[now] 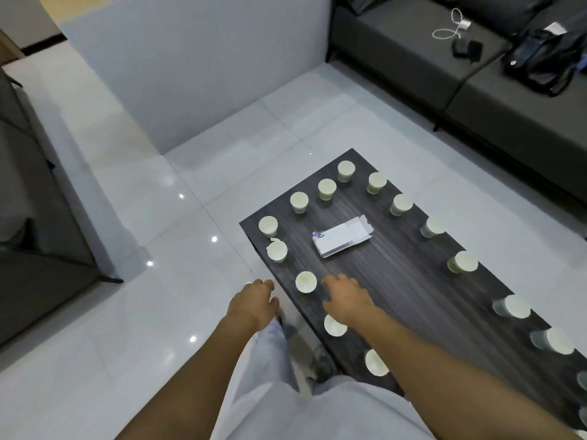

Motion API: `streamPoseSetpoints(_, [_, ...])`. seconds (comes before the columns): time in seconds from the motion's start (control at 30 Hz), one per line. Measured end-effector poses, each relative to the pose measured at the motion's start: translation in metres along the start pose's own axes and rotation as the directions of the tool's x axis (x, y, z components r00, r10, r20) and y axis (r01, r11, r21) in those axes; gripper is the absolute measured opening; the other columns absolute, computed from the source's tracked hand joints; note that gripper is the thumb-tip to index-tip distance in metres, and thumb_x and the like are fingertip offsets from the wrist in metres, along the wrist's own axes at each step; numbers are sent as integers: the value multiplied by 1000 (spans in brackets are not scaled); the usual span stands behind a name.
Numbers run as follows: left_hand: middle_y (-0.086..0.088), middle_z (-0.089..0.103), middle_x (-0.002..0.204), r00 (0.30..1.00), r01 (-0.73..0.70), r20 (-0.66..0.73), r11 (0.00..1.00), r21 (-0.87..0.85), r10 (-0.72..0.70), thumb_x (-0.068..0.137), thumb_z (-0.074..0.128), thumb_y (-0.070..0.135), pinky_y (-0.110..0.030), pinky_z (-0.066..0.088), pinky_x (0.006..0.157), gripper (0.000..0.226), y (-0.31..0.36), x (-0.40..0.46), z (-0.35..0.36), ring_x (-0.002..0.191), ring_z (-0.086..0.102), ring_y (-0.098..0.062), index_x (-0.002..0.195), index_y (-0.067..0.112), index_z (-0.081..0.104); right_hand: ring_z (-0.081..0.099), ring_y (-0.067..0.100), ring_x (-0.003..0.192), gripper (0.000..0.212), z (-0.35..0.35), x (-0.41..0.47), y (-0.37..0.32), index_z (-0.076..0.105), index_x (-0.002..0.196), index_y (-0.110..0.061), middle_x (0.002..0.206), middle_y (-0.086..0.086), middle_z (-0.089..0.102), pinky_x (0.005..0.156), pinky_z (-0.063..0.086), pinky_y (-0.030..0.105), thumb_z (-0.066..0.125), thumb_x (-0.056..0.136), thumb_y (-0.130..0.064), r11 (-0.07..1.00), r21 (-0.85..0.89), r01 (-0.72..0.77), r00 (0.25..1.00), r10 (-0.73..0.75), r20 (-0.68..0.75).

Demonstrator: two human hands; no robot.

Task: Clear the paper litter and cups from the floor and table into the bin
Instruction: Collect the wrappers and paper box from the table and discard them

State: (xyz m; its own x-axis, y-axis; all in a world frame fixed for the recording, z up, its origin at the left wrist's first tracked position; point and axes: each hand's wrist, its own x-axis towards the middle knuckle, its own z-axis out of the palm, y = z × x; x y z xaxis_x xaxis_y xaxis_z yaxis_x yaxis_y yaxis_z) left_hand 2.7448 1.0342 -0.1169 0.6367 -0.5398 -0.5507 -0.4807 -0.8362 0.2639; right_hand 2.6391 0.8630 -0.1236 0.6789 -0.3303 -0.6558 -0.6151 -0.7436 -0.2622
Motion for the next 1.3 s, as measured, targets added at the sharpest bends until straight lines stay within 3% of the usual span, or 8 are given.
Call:
streamPoseSetpoints(0.53, [-5, 55, 121, 977, -89, 201, 992, 92, 69, 97, 41, 30, -32, 45, 89, 35, -89, 180, -69, 113, 53, -22, 127, 15, 49, 45, 31, 122, 45, -48, 175, -90, 45, 133, -20, 131, 8, 48, 99, 43, 43, 54, 90, -27, 965, 216, -149, 989, 141, 52])
streamPoseSetpoints(0.77, [-5, 54, 118, 962, -83, 264, 996, 43, 69, 97, 42, 32, -35, 47, 85, 36, -108, 241, -29, 110, 54, -23, 129, 17, 47, 44, 31, 123, 47, -24, 239, -72, 43, 136, -20, 133, 10, 46, 100, 43, 43, 54, 90, -26, 948, 239, -210, 976, 188, 109])
streamPoseSetpoints(0.93, [-3, 49, 128, 964, -92, 254, 996, 23, 83, 96, 45, 26, -38, 48, 89, 41, -124, 281, 18, 117, 48, -22, 137, 19, 40, 46, 31, 122, 49, 6, 288, -54, 43, 136, -21, 132, 10, 48, 100, 43, 45, 57, 89, -27, 952, 234, -197, 978, 173, 120])
streamPoseSetpoints(1.3, [4, 41, 139, 945, -265, 194, 964, -21, 264, 89, 52, 11, -36, 51, 84, 51, -136, 337, 96, 122, 41, -20, 138, 21, 41, 49, 32, 118, 48, 57, 352, -34, 44, 137, -19, 133, 11, 49, 93, 47, 45, 57, 91, -24, 953, 246, -176, 983, 159, 87])
